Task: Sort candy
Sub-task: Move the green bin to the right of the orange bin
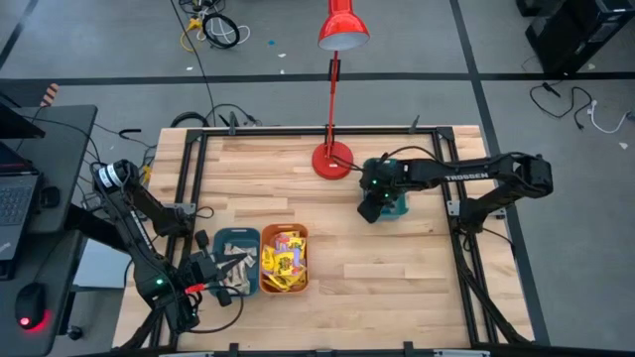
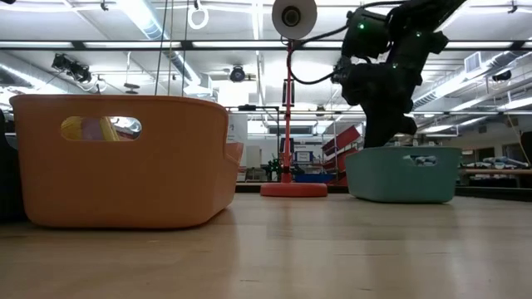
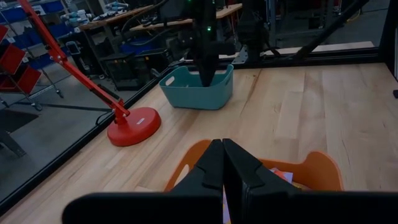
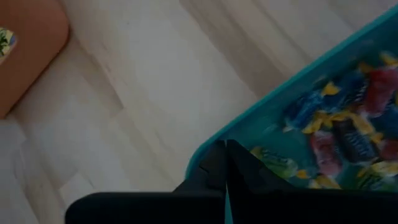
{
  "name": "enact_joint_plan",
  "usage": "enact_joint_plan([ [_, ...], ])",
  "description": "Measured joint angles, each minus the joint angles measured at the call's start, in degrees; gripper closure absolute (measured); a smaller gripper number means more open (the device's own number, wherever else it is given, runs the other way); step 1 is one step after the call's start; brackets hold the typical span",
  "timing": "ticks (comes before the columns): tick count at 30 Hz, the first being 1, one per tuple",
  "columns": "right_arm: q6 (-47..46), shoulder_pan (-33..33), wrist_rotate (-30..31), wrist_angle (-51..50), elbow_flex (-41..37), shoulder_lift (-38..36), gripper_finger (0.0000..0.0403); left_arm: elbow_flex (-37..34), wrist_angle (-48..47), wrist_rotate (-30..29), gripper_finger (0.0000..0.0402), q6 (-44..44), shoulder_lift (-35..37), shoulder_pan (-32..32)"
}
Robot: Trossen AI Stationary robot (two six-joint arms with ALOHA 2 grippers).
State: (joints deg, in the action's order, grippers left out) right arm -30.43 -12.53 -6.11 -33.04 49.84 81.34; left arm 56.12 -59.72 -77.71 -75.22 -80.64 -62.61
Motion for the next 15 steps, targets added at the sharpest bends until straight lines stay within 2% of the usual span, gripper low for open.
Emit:
enact_joint_plan([
  [15,-5.6,6.48,0.02,-0.02,0.0,0.0,0.0403,0.0,0.02,0.0,0.0402,-0.01,0.0,0.0],
])
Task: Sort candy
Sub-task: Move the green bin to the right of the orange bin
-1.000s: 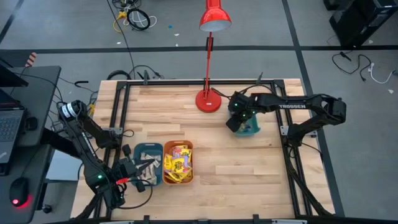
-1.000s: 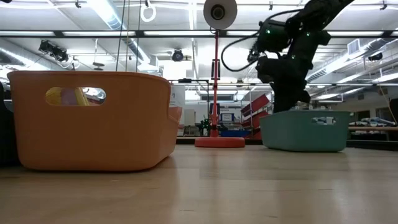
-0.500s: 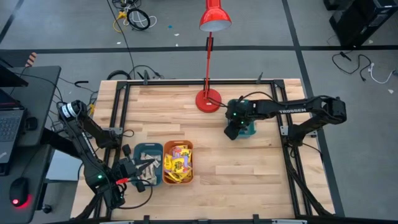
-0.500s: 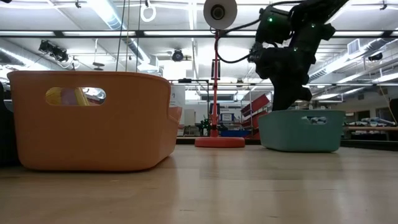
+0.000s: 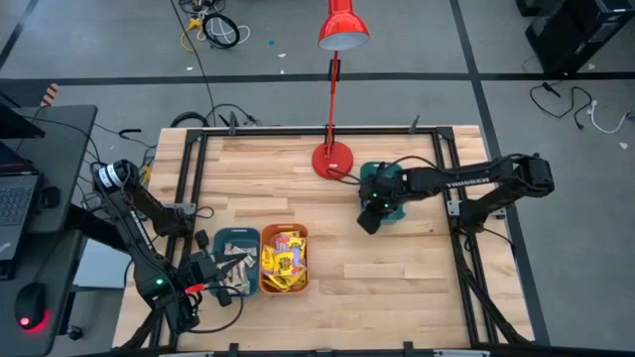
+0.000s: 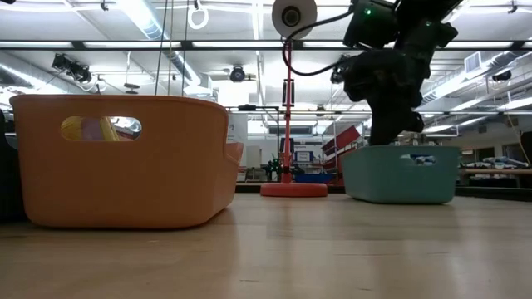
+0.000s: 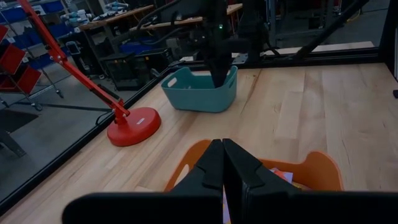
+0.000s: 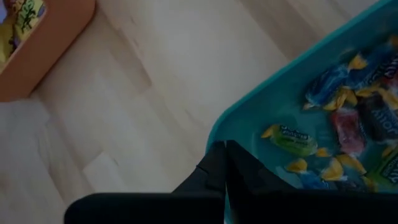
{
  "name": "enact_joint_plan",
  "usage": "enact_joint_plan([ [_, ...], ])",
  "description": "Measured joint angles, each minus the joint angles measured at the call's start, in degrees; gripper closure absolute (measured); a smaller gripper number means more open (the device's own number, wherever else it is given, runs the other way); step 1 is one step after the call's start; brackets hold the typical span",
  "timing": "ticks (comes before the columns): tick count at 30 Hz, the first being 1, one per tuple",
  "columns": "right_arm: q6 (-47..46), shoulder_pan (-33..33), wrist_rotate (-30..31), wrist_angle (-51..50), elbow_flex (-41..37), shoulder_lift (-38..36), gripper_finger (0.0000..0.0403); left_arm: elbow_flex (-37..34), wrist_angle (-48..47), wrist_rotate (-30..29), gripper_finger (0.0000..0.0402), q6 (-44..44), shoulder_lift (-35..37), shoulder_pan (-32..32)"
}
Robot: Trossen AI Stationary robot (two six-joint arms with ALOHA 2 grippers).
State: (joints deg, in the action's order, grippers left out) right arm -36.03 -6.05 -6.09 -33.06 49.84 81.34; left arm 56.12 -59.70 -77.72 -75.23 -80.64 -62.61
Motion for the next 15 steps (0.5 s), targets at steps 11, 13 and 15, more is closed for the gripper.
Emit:
enact_joint_plan([
  [11,-2.49,5.62,0.0,2.4,-0.02,0.02,0.0403,0.0,0.17,-0.02,0.0402,-0.01,0.0,0.0],
  [13,-3.41,6.77,-0.02,3.61,-0.02,0.02,0.0403,0.0,0.23,-0.02,0.0402,-0.01,0.0,0.0],
  [15,-4.42,7.96,-0.02,4.9,-0.02,0.02,0.0403,0.0,0.35,-0.02,0.0402,-0.01,0.0,0.0],
])
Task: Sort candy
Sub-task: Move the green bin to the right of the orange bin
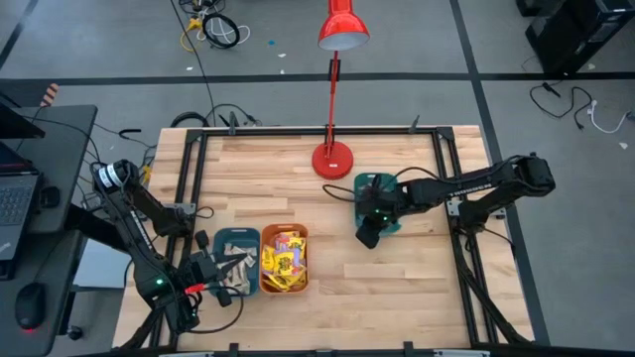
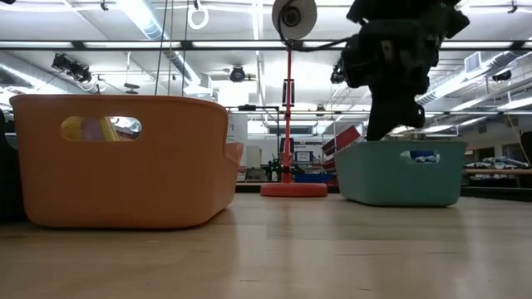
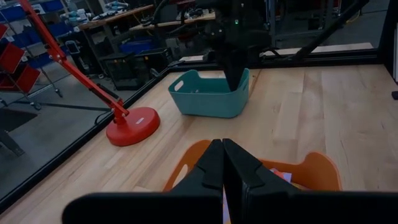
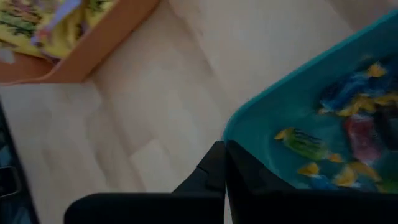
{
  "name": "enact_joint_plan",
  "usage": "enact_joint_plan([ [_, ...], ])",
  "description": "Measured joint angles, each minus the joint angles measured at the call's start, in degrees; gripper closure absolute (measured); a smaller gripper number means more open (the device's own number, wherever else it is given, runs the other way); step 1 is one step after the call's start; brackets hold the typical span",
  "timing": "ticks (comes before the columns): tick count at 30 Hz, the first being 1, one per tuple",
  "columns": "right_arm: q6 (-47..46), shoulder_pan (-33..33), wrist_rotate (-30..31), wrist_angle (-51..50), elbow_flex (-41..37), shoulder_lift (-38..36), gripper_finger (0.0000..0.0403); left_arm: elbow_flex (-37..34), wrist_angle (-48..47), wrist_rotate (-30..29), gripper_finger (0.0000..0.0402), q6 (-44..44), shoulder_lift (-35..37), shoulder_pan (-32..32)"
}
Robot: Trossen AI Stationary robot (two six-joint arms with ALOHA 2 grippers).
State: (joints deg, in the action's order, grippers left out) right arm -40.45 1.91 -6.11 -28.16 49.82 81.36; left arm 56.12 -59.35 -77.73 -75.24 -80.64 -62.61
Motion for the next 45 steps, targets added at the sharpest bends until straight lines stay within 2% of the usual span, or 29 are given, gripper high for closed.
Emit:
enact_joint_plan([
  [15,-5.94,7.76,5.4,2.75,0.29,0.13,0.0403,0.0,1.79,0.3,0.0402,0.0,0.0,0.0],
  [22,-3.54,8.65,16.23,2.36,2.9,0.13,0.0403,-0.02,2.67,0.48,0.0402,0.0,0.0,0.0],
  [25,-3.63,7.13,18.48,1.18,2.58,0.13,0.0403,-0.02,2.71,0.48,0.0402,0.0,0.0,0.0],
  [34,-6.45,4.01,18.69,0.19,-2.72,0.13,0.0403,-0.02,2.7,1.72,0.0402,0.01,0.0,0.0],
  [45,-9.86,6.81,17.16,8.73,-6.53,0.13,0.0403,-0.02,2.87,2.93,0.0402,0.0,0.0,0.0],
])
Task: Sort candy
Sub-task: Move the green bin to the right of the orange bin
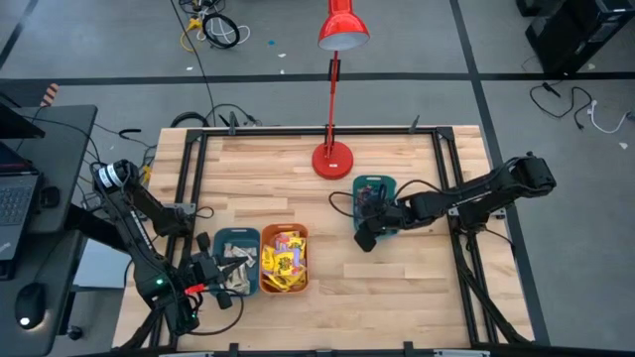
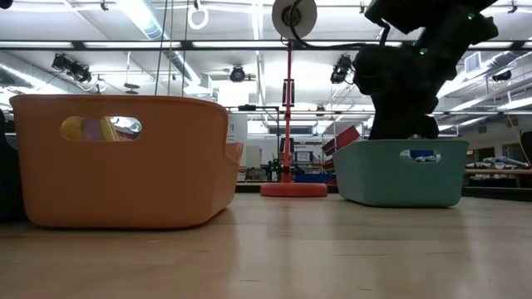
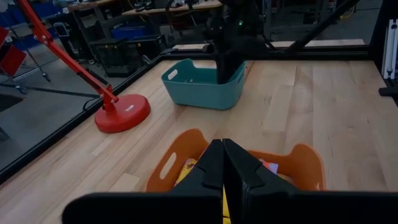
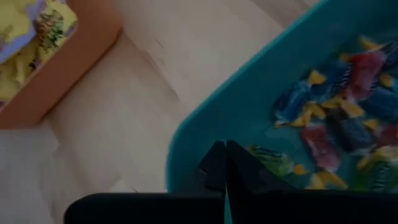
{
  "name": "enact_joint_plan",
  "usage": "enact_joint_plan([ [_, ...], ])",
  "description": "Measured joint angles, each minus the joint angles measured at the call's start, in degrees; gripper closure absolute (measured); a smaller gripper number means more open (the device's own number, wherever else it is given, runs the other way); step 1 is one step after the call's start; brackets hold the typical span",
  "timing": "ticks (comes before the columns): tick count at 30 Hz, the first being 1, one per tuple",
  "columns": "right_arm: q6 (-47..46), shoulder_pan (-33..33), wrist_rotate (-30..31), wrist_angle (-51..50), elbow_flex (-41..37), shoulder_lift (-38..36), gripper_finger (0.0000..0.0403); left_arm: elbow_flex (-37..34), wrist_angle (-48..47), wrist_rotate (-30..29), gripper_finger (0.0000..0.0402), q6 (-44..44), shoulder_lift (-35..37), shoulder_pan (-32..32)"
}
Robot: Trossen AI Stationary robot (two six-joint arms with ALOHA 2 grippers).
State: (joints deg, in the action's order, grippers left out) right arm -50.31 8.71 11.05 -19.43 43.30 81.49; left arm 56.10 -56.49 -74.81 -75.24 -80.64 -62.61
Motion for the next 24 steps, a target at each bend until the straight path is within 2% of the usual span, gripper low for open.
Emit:
enact_joint_plan([
  [16,-1.76,3.8,-2.15,7.0,-0.69,0.0,0.0403,0.0,0.09,0.07,0.0402,0.0,0.0,-0.01],
  [24,-4.23,5.77,-4.19,6.77,-0.69,0.0,0.0403,0.0,0.11,0.07,0.0402,0.01,0.0,-0.01],
])
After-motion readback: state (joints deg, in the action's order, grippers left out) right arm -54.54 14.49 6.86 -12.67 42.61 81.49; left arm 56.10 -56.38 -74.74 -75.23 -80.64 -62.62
